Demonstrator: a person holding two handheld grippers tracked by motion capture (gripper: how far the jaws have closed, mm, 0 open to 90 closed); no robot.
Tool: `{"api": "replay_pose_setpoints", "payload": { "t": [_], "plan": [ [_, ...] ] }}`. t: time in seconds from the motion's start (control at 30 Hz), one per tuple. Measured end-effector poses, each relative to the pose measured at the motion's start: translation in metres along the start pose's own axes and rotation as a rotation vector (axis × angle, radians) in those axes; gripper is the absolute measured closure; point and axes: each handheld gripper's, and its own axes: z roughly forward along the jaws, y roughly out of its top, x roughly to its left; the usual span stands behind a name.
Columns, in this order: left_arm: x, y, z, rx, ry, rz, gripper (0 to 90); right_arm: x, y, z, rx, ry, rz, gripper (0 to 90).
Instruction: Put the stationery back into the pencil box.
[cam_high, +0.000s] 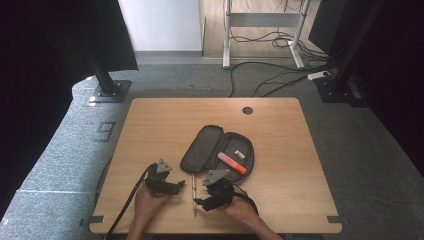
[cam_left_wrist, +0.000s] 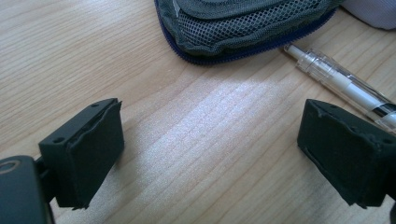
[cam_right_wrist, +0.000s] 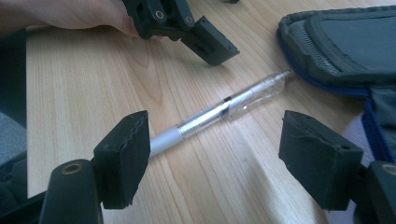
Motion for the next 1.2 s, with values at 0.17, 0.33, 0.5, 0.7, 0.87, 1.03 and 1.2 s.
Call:
{"api": "replay_pose_setpoints", "payload": {
  "t": [0.17, 0.33, 0.5, 0.7, 0.87, 1.03, 1.2],
  "plan": [
    [0.000, 0.000, 0.000, 0.000, 0.000, 0.000, 6.7, 0.003, 0.002, 0.009, 0.006, 0.005, -0.010, 27.1],
    [0.000, 0.000, 0.000, 0.001, -0.001, 0.000, 6.7, 0.004, 0.003, 0.016, 0.010, -0.016, -0.018, 29.7],
    [0.000, 0.000, 0.000, -0.001, -0.001, 0.000, 6.7, 0.004, 0.005, 0.021, 0.004, -0.033, -0.018, 31.4],
    [0.000, 0.000, 0.000, 0.000, -0.001, 0.000, 6.7, 0.003, 0.007, 0.027, 0.009, -0.045, -0.025, 33.6],
    [0.000, 0.000, 0.000, 0.001, -0.001, 0.000, 6.7, 0.002, 0.006, 0.033, 0.022, -0.057, -0.027, 35.9],
    [0.000, 0.000, 0.000, 0.001, -0.001, 0.000, 6.7, 0.001, 0.005, 0.036, 0.027, -0.055, -0.023, 39.2],
    [0.000, 0.000, 0.000, 0.000, -0.002, 0.000, 6.7, 0.003, 0.005, 0.036, 0.032, -0.058, -0.026, 42.7]
  ]
}}
